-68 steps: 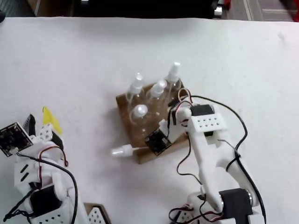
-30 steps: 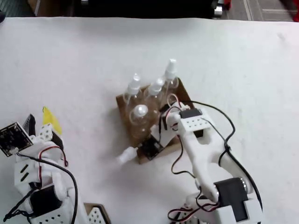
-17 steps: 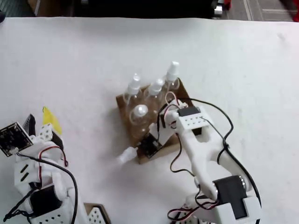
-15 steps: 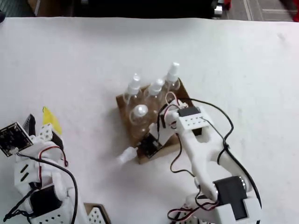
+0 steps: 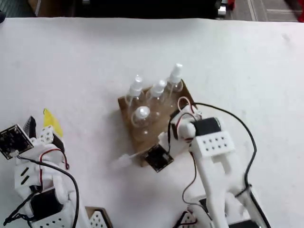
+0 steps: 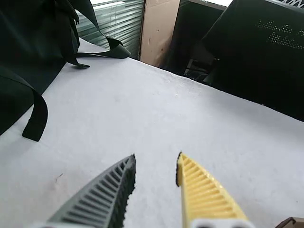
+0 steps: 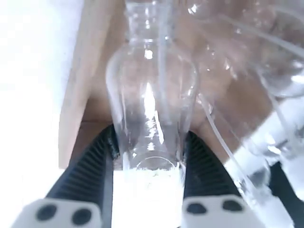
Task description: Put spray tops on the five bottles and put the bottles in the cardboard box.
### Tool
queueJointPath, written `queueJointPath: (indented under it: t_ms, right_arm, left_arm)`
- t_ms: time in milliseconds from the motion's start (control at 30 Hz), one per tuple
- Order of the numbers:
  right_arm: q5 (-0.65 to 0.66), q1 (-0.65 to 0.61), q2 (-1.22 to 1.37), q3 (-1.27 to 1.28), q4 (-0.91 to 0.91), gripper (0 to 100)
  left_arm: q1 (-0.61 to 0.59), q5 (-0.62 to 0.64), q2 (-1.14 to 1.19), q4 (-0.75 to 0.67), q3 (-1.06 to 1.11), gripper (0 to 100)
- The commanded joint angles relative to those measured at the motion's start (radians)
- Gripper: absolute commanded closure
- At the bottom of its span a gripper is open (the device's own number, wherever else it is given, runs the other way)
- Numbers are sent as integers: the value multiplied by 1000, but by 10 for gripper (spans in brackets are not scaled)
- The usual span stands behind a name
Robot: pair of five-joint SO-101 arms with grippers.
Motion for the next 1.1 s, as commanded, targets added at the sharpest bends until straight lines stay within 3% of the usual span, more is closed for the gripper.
queueJointPath:
  t_ms: [0, 167, 400, 567, 700, 833, 900, 1000, 1067]
  right_arm:
    - [3, -2, -117, -25, 73, 981]
    - [-6, 1, -309, -25, 185, 981]
    - [-164, 30, -536, -17, 323, 981]
    - [-281, 165, -621, -17, 364, 981]
    - [-295, 331, -697, -17, 386, 981]
    - [-318, 417, -771, 28, 443, 981]
    - [-419, 452, -789, 123, 335, 981]
    - [-617, 553, -791, 308, 15, 981]
    - [-681, 610, -791, 443, -191, 981]
  left_arm:
    - [15, -12, -10, -29, -5, 861]
    - [15, -12, -10, -29, -5, 861]
    - [15, -12, -10, -29, -3, 861]
    - [15, -12, -10, -29, -3, 861]
    - [13, -12, -10, -28, -3, 861]
    - [13, -12, -10, -26, -3, 861]
    - [13, -12, -10, -26, -3, 861]
    - [13, -12, -10, -21, -2, 861]
    - [13, -12, -10, -21, -2, 861]
